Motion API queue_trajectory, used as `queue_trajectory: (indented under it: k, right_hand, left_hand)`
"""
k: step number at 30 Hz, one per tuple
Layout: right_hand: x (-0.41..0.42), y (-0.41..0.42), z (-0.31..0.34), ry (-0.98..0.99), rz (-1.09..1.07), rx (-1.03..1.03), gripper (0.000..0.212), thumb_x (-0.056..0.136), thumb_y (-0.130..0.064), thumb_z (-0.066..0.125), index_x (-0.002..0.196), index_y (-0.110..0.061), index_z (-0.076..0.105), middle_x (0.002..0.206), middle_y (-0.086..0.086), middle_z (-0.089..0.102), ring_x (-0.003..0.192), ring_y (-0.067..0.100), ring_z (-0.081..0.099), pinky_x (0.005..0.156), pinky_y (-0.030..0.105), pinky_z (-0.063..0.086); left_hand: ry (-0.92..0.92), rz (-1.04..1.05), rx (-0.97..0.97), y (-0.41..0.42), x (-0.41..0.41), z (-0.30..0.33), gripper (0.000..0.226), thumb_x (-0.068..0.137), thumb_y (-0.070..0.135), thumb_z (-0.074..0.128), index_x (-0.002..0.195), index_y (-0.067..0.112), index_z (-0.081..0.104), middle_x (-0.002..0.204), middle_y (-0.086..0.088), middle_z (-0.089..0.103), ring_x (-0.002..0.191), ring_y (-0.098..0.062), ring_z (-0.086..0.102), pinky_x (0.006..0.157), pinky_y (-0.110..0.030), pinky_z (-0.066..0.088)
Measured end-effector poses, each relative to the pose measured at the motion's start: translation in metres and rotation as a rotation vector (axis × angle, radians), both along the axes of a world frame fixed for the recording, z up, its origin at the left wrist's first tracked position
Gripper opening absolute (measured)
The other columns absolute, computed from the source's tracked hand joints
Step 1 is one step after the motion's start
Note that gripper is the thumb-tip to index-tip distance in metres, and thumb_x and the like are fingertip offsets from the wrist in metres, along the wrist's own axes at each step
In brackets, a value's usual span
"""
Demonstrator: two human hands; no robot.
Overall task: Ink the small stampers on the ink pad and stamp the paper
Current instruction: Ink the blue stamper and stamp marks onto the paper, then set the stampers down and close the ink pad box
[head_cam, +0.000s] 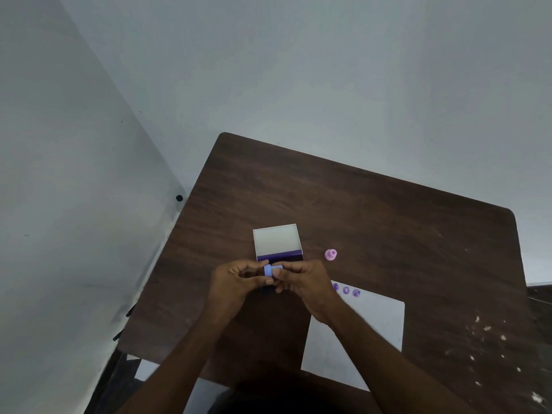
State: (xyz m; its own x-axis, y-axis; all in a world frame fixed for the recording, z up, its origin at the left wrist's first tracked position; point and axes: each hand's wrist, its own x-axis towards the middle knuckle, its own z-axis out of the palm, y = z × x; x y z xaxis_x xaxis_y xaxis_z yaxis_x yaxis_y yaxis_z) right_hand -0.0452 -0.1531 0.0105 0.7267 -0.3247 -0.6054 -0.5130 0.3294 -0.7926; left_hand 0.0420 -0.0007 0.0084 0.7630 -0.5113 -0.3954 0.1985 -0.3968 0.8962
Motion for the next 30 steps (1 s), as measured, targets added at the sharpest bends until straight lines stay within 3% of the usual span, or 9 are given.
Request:
queue_trajectory:
  k: [5,9,15,21,26,30]
  right_hand:
    - [0.0,-0.002,-0.001,-0.02,-0.038,0.044,0.025,0.083,-0.01,0.069,0.106,-0.001,0.07,0.093,0.017,0.073,0.074,0.026,0.07,0.068,0.029,0.06]
    - [0.001,-0.002,-0.001,-0.008,-0.114,0.119,0.025,0.082,-0.007,0.069,0.107,0.001,0.069,0.1,0.021,0.071,0.081,0.031,0.07,0.069,0.033,0.059]
    - [0.001,-0.004,-0.003,0.004,-0.234,0.16,0.015,0.08,-0.002,0.07,0.095,-0.006,0.07,0.088,0.016,0.073,0.072,0.025,0.07,0.062,0.03,0.059]
    - [-0.015,-0.02,-0.019,0.126,-0.264,-0.161,0.013,0.079,-0.016,0.076,0.091,-0.016,0.071,0.079,0.006,0.073,0.062,0.014,0.067,0.056,0.024,0.057]
    - [-0.039,-0.046,-0.028,0.237,-0.264,-0.435,0.018,0.079,-0.025,0.076,0.094,-0.017,0.071,0.078,-0.005,0.07,0.065,0.008,0.066,0.059,0.018,0.054]
    - [-0.057,-0.071,-0.034,0.341,-0.313,-0.601,0.017,0.079,-0.028,0.076,0.092,-0.018,0.071,0.078,-0.008,0.066,0.065,0.004,0.062,0.053,0.007,0.043]
  left_hand:
    - [-0.03,-0.047,-0.021,-0.001,0.003,0.001,0.034,0.069,0.012,0.082,0.093,0.033,0.072,0.088,0.013,0.075,0.086,-0.008,0.071,0.077,-0.018,0.057]
    - [-0.014,-0.086,-0.055,-0.004,0.006,0.002,0.054,0.069,0.009,0.082,0.118,0.023,0.064,0.101,0.009,0.073,0.094,-0.006,0.071,0.083,-0.019,0.055]
    - [0.014,-0.09,-0.033,-0.008,0.007,-0.005,0.061,0.07,0.007,0.081,0.126,0.015,0.06,0.106,0.0,0.073,0.094,-0.012,0.071,0.085,-0.027,0.057]
    - [-0.035,-0.143,0.056,-0.023,-0.006,-0.016,0.047,0.072,0.016,0.082,0.115,0.022,0.065,0.096,0.005,0.072,0.085,-0.007,0.069,0.073,-0.016,0.055]
    - [0.006,-0.227,0.127,-0.053,-0.02,-0.02,0.039,0.076,0.02,0.078,0.113,0.024,0.066,0.096,0.007,0.071,0.088,-0.005,0.067,0.078,-0.018,0.054]
    - [-0.024,-0.268,0.147,-0.083,-0.035,-0.021,0.037,0.077,0.02,0.078,0.113,0.021,0.067,0.094,0.011,0.07,0.086,-0.003,0.067,0.069,-0.009,0.05]
